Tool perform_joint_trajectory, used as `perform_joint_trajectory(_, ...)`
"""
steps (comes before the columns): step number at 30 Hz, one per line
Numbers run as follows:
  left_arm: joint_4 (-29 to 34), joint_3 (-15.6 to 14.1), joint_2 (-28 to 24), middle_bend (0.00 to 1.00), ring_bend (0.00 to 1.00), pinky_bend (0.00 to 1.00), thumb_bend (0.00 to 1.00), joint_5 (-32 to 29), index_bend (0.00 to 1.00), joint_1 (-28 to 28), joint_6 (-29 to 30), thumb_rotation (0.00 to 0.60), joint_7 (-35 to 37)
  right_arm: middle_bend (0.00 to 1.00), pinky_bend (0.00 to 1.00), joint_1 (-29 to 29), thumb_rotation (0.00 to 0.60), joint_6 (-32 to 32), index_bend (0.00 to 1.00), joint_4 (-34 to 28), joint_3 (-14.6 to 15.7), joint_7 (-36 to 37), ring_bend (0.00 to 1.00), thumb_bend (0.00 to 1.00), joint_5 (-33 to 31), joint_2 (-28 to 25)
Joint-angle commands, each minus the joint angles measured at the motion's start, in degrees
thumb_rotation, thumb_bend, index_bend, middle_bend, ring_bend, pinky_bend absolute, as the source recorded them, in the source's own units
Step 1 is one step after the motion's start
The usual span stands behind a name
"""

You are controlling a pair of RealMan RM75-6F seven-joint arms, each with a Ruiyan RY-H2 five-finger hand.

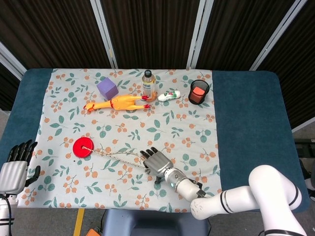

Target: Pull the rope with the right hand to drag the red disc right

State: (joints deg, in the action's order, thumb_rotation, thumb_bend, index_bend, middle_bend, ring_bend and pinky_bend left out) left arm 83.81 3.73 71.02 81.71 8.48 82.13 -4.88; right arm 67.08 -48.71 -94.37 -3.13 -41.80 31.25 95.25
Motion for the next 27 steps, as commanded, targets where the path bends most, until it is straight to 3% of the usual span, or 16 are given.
perform_joint_trajectory(1,0.0,0.0,0.0,0.02,0.00,0.07,0.49,0.0,0.00,0.0,0.0,0.600,0.0,0.00,0.00,-0.7,0.600,0.0,0.68,-0.3,-0.4,1.8,0.00,0.04,0.6,-0.9)
perform_joint_trajectory(4,0.0,0.0,0.1,0.02,0.00,0.07,0.49,0.0,0.00,0.0,-0.1,0.600,0.1,0.00,0.00,-1.0,0.600,0.1,0.80,-0.5,-0.2,2.6,0.00,0.12,1.0,-1.8)
perform_joint_trajectory(8,-0.1,0.0,0.2,0.02,0.00,0.07,0.49,0.1,0.00,0.0,-0.3,0.600,0.2,0.00,0.00,-1.7,0.600,-1.6,0.91,-0.7,0.3,3.0,0.00,0.33,2.7,-2.2)
perform_joint_trajectory(15,0.1,0.1,-0.1,0.01,0.00,0.08,0.49,0.2,0.00,-0.1,-0.1,0.600,0.9,0.02,0.00,-6.1,0.600,-7.1,1.00,-1.9,2.3,5.4,0.00,0.62,8.9,-5.0)
perform_joint_trajectory(20,-0.1,-0.1,-0.2,0.01,0.00,0.08,0.50,0.3,0.00,-0.2,-0.2,0.600,1.4,0.04,0.00,-11.5,0.600,-11.4,1.00,-2.2,4.8,9.4,0.00,0.73,15.1,-9.8)
perform_joint_trajectory(27,0.4,0.0,0.0,0.01,0.00,0.07,0.49,1.1,0.00,0.3,-0.2,0.600,0.7,0.04,0.00,-19.2,0.600,-14.0,1.00,-0.2,6.8,17.2,0.00,0.75,18.5,-19.0)
